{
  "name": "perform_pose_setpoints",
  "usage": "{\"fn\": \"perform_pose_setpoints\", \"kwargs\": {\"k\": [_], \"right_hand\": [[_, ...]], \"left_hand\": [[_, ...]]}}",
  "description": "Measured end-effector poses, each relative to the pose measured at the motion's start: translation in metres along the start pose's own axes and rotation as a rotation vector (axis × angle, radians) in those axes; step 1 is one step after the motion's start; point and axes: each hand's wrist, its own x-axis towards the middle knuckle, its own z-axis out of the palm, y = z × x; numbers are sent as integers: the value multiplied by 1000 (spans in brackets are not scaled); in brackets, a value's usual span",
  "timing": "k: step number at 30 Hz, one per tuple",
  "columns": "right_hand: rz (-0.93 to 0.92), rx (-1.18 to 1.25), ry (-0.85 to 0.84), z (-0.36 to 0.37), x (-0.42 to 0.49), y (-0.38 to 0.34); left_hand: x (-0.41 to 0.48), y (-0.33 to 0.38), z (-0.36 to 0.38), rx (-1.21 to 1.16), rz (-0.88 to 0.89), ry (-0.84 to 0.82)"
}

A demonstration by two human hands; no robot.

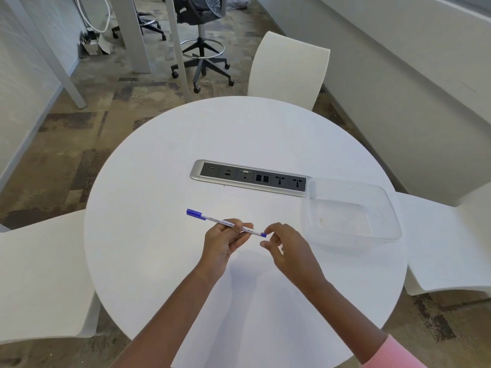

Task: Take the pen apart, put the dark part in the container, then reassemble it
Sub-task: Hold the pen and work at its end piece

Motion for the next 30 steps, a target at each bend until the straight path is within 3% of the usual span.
{"fn": "perform_pose_setpoints", "kwargs": {"k": [6, 11, 14, 20, 26, 30], "right_hand": [[-322, -466, 214, 4, 5, 4], [-386, -498, 244, 3, 9, 4], [-334, -375, 185, 4, 11, 5], [26, 2, -135, -7, 11, -9], [376, 445, -283, -14, 20, -9], [745, 946, -466, -17, 21, -5]], "left_hand": [[0, 0, 1, -9, -11, -6], [-1, 0, 3, -20, -23, -31], [0, 0, 3, -14, -26, -36], [1, -2, 3, 18, -31, -55], [2, -3, 2, 62, -24, -80], [2, -2, 1, 97, -13, -93]]}}
